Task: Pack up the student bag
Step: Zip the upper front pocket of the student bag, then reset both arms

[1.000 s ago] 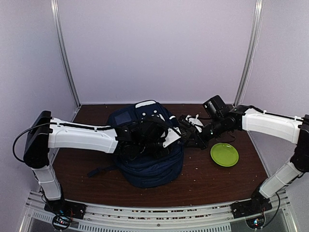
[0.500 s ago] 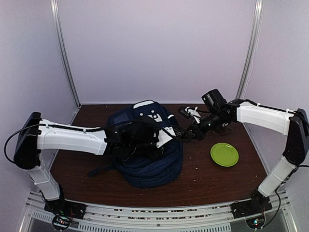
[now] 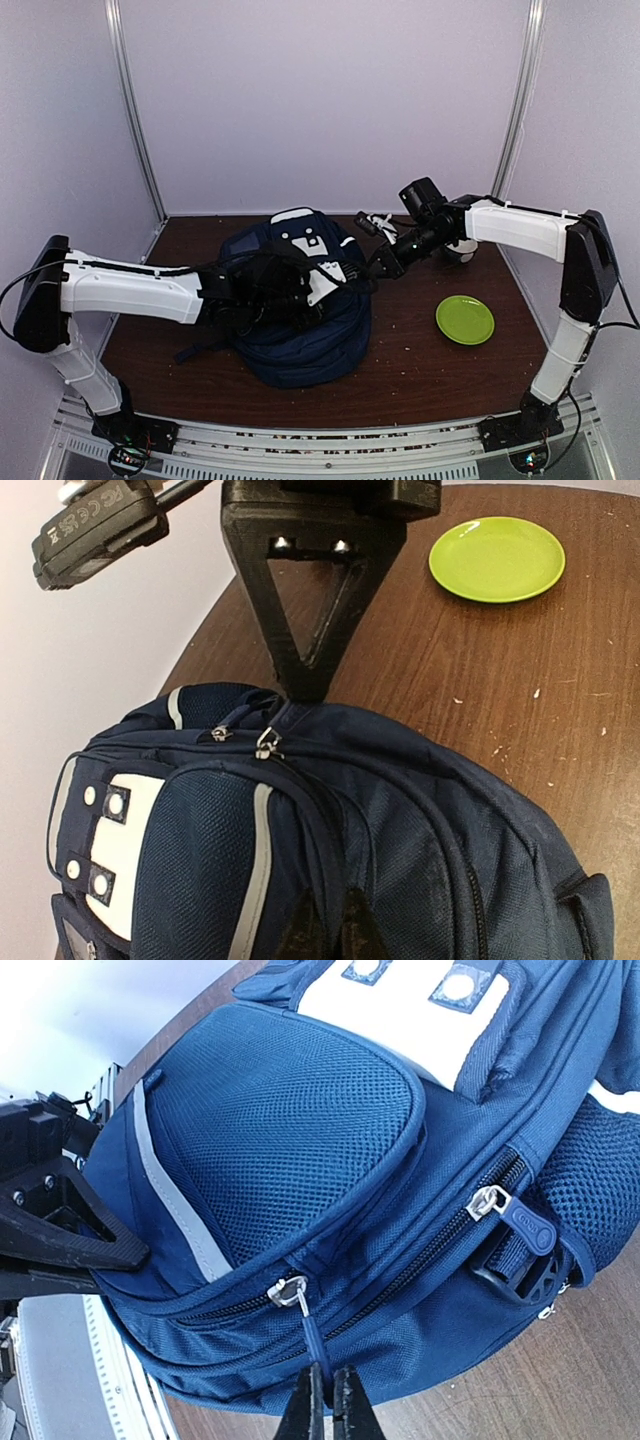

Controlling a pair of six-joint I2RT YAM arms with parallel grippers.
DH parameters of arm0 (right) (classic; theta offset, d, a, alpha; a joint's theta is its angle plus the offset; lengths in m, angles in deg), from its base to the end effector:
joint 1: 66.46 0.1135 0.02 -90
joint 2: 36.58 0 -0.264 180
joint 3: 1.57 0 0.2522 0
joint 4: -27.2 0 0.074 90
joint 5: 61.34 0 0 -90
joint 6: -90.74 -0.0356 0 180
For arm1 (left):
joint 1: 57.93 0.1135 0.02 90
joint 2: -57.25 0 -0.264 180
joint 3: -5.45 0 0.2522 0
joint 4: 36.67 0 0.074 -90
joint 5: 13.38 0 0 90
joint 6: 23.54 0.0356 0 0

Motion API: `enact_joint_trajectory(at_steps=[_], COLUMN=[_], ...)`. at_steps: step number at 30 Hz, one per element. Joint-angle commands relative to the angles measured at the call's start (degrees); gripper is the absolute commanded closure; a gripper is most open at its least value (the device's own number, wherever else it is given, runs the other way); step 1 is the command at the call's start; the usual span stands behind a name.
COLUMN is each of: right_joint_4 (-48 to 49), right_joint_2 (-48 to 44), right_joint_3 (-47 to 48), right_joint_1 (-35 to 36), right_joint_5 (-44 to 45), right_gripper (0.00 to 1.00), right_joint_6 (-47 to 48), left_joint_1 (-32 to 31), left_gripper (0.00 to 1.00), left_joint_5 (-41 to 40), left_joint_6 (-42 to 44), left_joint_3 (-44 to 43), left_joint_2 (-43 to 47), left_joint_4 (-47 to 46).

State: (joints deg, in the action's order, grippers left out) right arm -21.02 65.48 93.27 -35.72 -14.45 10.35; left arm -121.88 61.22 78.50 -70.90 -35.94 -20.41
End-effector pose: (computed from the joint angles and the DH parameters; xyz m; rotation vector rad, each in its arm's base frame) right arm 0.3160 0.2162 0.2576 -1.1381 2.2164 1.1013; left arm 0.1696 -0.3254 0.2449 1.1879 1.7742 -0.2461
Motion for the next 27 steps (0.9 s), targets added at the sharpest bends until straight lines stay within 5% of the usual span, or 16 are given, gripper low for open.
enact_joint_trajectory(at_steps=[1, 4, 11, 13, 15, 18, 27], right_joint_4=[6.1, 4.5, 4.3, 6.6, 11.4, 15.1, 20.4], right_joint_2=[-0.6, -3.6, -17.1, -22.5, -28.2, -32.5, -43.1], right_joint_3=[-0.2, -0.7, -6.7, -9.9, -13.6, -14.8, -18.4], right_joint_1=[-3.7, -3.8, -7.4, -9.7, -12.3, -17.0, -23.2], right_joint_5=[12.7, 10.8, 10.5, 11.3, 13.5, 17.0, 28.7], right_gripper=[1.0, 0.88, 0.58, 0.49, 0.37, 0.01, 0.0], right_joint_6=[-3.2, -2.0, 0.1, -0.3, -1.6, -5.0, -8.0], left_joint_1=[-1.1, -1.1, 0.2, 1.8, 4.0, 9.0, 23.9], left_gripper=[0.9, 0.66, 0.3, 0.04, 0.02, 0.02, 0.02], left_joint_5=[-0.7, -2.9, -9.2, -11.0, -13.7, -18.1, -34.6], left_joint_6=[-2.0, -3.2, -6.9, -8.3, -9.9, -12.3, -19.2], left_joint_3=[1.0, 0.7, 2.4, 2.4, 2.0, 1.8, 0.8], left_joint_2=[3.0, 3.3, 8.7, 11.5, 14.0, 18.0, 26.1], left_joint_4=[3.1, 2.9, 2.6, 4.1, 6.2, 10.0, 17.2])
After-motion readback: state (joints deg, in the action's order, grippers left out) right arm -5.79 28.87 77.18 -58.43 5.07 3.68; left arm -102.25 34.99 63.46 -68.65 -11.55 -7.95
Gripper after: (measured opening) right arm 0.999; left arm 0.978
